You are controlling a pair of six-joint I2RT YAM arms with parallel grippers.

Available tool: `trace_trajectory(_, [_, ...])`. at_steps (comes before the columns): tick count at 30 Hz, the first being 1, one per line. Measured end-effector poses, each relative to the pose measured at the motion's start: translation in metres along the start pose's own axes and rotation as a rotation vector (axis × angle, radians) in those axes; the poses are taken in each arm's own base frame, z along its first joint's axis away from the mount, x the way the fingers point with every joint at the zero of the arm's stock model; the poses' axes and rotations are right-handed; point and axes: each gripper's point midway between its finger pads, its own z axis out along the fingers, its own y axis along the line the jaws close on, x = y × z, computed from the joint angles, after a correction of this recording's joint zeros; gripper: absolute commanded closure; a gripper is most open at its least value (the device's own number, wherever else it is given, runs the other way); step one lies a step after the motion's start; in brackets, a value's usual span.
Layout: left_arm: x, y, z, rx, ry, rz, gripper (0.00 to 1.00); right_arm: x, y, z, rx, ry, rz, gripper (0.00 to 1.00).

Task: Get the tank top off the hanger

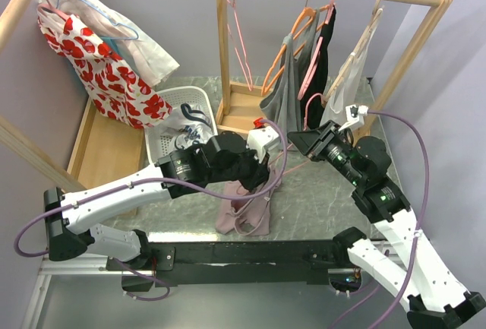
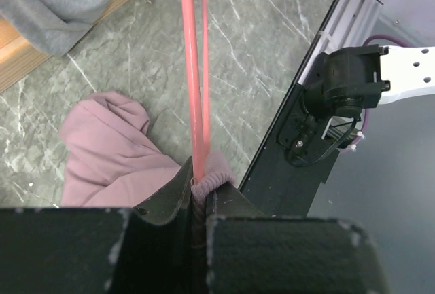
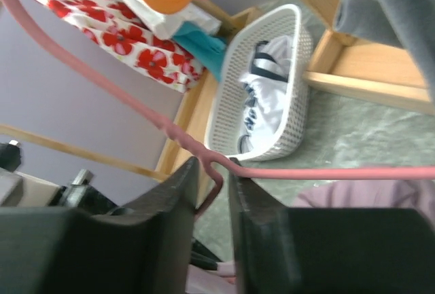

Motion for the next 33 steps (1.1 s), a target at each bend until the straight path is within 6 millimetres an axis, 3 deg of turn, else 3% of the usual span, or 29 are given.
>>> trace_trajectory(5, [0.004, 0.004, -0.002, -0.015, 0.011, 0.000, 0.99, 0.001, 0.009, 0.001, -0.057, -0.016, 0.083, 0.99])
trace_trajectory(13, [0.007, 0.002, -0.002, -0.011, 0.018, 0.015, 0.95, 0.006, 0.009, -0.007, -0.099, -0.048, 0.235, 1.00])
trace_trajectory(19, [0.002, -0.001, -0.008, -0.012, -0.004, 0.025, 0.75, 0.007, 0.007, -0.012, -0.099, -0.066, 0.306, 1.00])
trace_trajectory(23, [-0.011, 0.002, -0.024, -0.033, -0.063, 0.024, 0.64, 0.016, -0.008, -0.011, -0.062, -0.064, 0.348, 1.00])
trace_trajectory(29, [-0.043, 0.002, -0.051, -0.046, -0.195, 0.018, 0.61, 0.025, -0.019, -0.008, -0.027, -0.043, 0.375, 1.00])
trace_trajectory(33, [-0.044, 0.003, -0.052, -0.050, -0.204, 0.017, 0.62, 0.025, -0.019, -0.008, -0.024, -0.044, 0.376, 1.00])
